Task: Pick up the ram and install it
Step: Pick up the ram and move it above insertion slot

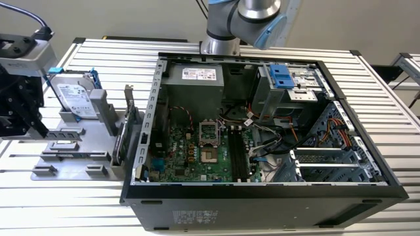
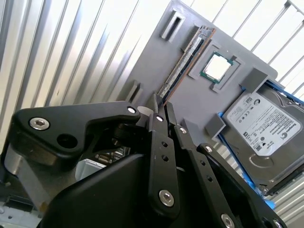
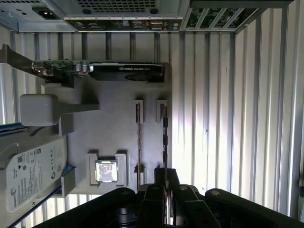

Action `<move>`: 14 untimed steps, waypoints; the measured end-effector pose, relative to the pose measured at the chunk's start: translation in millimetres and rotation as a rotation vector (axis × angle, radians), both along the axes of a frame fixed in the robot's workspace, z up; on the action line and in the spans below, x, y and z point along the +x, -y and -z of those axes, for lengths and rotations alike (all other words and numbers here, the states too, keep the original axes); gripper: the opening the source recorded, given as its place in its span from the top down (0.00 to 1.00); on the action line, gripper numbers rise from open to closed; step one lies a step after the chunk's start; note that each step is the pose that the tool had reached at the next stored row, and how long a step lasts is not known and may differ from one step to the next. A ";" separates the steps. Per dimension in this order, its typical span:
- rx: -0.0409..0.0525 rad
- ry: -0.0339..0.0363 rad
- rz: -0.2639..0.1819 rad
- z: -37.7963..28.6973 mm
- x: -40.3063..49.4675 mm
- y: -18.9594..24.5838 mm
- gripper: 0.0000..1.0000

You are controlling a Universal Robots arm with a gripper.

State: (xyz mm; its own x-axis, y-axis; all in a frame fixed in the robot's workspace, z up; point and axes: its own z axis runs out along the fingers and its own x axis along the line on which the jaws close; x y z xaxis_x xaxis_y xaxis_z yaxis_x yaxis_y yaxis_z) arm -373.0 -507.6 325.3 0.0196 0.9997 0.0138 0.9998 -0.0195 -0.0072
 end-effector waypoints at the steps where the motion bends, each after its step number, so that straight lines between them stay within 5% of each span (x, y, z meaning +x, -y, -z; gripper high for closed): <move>1: 0.0000 0.0000 0.000 -0.3 0.0 0.0 1.00; 14: 0.0000 0.0000 0.000 -4.4 0.0 0.0 1.00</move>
State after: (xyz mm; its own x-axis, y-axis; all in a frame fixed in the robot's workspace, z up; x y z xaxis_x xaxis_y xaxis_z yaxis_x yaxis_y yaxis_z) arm -373.0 -507.6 329.6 0.0196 0.9997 0.0138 0.9998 -0.0195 -0.0072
